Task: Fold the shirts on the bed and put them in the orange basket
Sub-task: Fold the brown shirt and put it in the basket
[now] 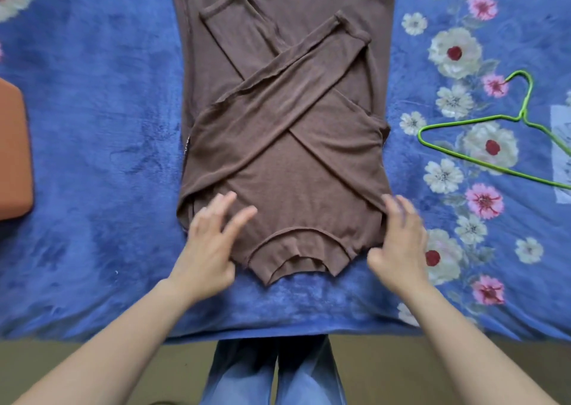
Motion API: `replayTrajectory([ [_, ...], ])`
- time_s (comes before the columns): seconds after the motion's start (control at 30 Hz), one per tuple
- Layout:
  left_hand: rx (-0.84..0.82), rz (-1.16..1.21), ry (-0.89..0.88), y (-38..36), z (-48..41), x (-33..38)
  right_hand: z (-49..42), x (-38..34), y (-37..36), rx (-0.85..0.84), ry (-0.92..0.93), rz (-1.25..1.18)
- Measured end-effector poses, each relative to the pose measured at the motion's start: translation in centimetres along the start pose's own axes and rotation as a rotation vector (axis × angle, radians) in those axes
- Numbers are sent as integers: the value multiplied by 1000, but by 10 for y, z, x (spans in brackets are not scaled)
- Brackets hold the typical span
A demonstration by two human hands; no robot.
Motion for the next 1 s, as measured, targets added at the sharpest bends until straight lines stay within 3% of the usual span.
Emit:
replayTrajectory([
  [0.07, -117, -302, -283, -21, 7, 16, 11, -12, -27, -208, 347, 323],
  [0.13, -143, -445, -336, -28, 4, 12, 15, -8, -45, -348, 485, 483],
  [0.3, -110, -433, -246, -17, -36, -14, -19, -19, -44, -333, 495, 472],
  [0.37, -174, -396, -274, -16, -48, -23, -36, -26, -42, -352, 484, 419],
  [0.43, -308, -305, -329, -22, -56, -32, -54, -31, -43, -432, 416, 302],
  [0.5, -507, -196, -320, -26, -55, -35, -67, -24, -37, -560, 186, 153],
  [0.6, -843, -2, -166, -17, -40, -30, -74, -29, -24, -653, 73, 57],
  [0.67, -965, 127, -45, -8, -28, -26, -72, -28, -16, -756, -13, 19],
  [0.8, -1235, 244, 189, 2, -7, -24, -40, -28, -21, -1171, -219, -67],
  [0.9, -1288, 334, 263, 25, -21, -20, -41, -24, -20, -1269, -241, -58],
  [1.0, -1173, 642, 451, 51, -58, -35, -71, -34, -6, -1251, -290, -143],
])
Point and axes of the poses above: each hand's wrist, its own z-axis away from the middle knuckle, its own y-axis out of the back of the hand, x = y × z, the point moved 9 cm from there along -z, towards the middle knuckle, and after that the axes turned 10 degrees about -z, right-handed, at the moved point
